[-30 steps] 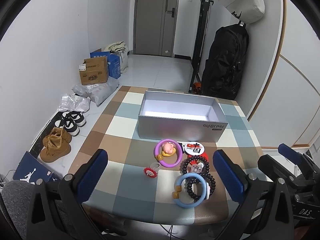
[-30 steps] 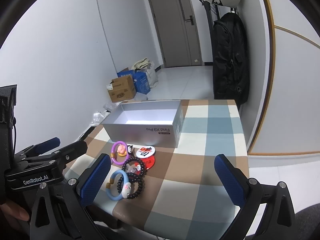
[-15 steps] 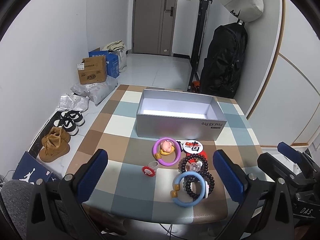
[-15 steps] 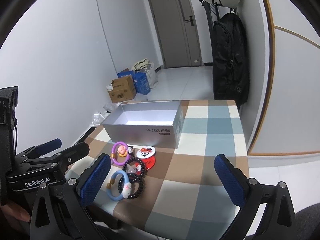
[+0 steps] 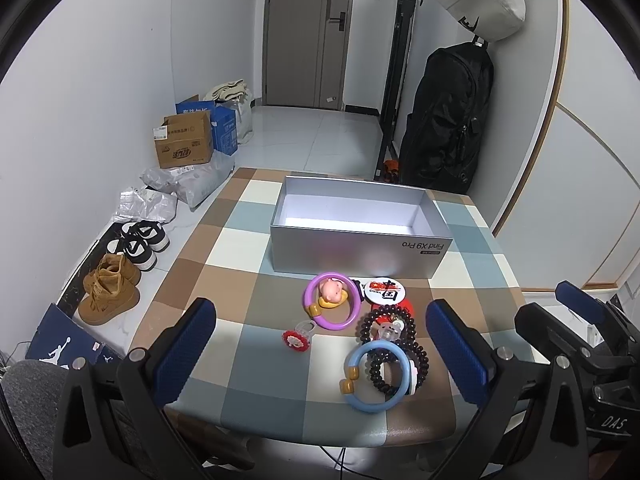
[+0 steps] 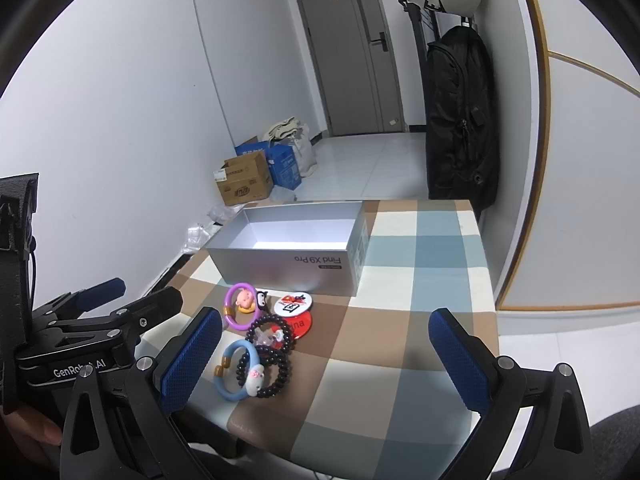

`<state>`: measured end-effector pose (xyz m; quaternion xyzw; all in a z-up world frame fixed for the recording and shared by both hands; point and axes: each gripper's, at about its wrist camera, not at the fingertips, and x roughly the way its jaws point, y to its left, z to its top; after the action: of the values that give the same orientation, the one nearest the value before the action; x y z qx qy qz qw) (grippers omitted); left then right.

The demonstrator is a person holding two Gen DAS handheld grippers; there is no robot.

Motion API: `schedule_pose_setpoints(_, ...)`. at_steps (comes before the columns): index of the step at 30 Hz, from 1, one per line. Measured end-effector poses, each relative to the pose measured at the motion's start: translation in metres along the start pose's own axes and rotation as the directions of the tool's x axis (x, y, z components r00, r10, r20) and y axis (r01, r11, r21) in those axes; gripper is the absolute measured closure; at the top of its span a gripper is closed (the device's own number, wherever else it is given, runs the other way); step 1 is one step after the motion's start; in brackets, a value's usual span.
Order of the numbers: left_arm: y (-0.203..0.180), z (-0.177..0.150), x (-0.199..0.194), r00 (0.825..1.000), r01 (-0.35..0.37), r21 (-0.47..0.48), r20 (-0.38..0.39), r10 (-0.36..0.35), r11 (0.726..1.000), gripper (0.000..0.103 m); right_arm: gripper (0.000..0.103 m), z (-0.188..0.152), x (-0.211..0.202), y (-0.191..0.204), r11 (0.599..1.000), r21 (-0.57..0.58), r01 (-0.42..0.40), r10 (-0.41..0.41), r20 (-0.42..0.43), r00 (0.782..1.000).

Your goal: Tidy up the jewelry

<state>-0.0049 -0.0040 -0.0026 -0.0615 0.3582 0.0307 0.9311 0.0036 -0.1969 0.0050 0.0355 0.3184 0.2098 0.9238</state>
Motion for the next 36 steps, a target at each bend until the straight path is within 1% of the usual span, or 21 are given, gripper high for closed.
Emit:
schedule_pose_setpoints(16, -0.001, 0.003, 0.004, 1.000, 0.005, -0.005, -0.013, -0.005, 1.000, 0.001, 0.000, -0.002, 0.002, 0.001, 1.000, 0.007, -0.004, 0.004, -0.008, 1.000)
schedule_pose_setpoints(21, 0.002, 0.005, 0.009, 0.999, 0.034, -0.015, -0.034, -0.034, 0.999, 0.002, 0.000, -0.001, 0.006, 0.001, 1.000, 0.013, -0.009, 0.009, -0.010, 1.000)
schedule_pose_setpoints(23, 0.005, 0.005, 0.012, 0.997, 0.055, -0.023, -0.050, -0.056, 0.998, 0.006, 0.000, -0.001, 0.006, 0.000, 1.000, 0.016, -0.013, 0.013, -0.014, 1.000)
schedule_pose_setpoints(26, 0.015, 0.005, 0.020, 0.991, 0.097, -0.061, -0.090, -0.102, 0.993, 0.007, 0.000, -0.001, 0.009, 0.000, 1.000, 0.024, -0.015, 0.016, -0.021, 1.000)
schedule_pose_setpoints(28, 0.021, 0.004, 0.026, 0.983, 0.129, -0.096, -0.122, -0.141, 0.987, 0.007, 0.000, 0.000, 0.013, -0.001, 0.999, 0.034, -0.019, 0.020, -0.029, 0.999)
schedule_pose_setpoints(31, 0.030, 0.001, 0.034, 0.972, 0.155, -0.133, -0.157, -0.175, 0.979, 0.007, 0.000, 0.001, 0.020, -0.003, 0.999, 0.046, -0.018, 0.021, -0.050, 0.999)
schedule_pose_setpoints(33, 0.034, -0.001, 0.039, 0.964, 0.173, -0.147, -0.178, -0.198, 0.974, 0.012, 0.000, 0.002, 0.026, -0.003, 0.998, 0.051, -0.021, 0.024, -0.067, 0.997)
schedule_pose_setpoints(34, 0.037, -0.002, 0.042, 0.959, 0.181, -0.158, -0.191, -0.210, 0.971, 0.018, 0.000, 0.002, 0.029, -0.003, 0.998, 0.053, -0.023, 0.027, -0.075, 0.997)
schedule_pose_setpoints(35, 0.039, -0.002, 0.045, 0.954, 0.185, -0.168, -0.205, -0.218, 0.968, 0.022, 0.000, 0.002, 0.032, -0.003, 0.998, 0.054, -0.026, 0.030, -0.083, 0.996)
schedule_pose_setpoints(36, 0.042, -0.004, 0.049, 0.949, 0.190, -0.181, -0.219, -0.227, 0.965, 0.023, 0.000, 0.003, 0.036, -0.002, 0.998, 0.051, -0.024, 0.028, -0.090, 0.996)
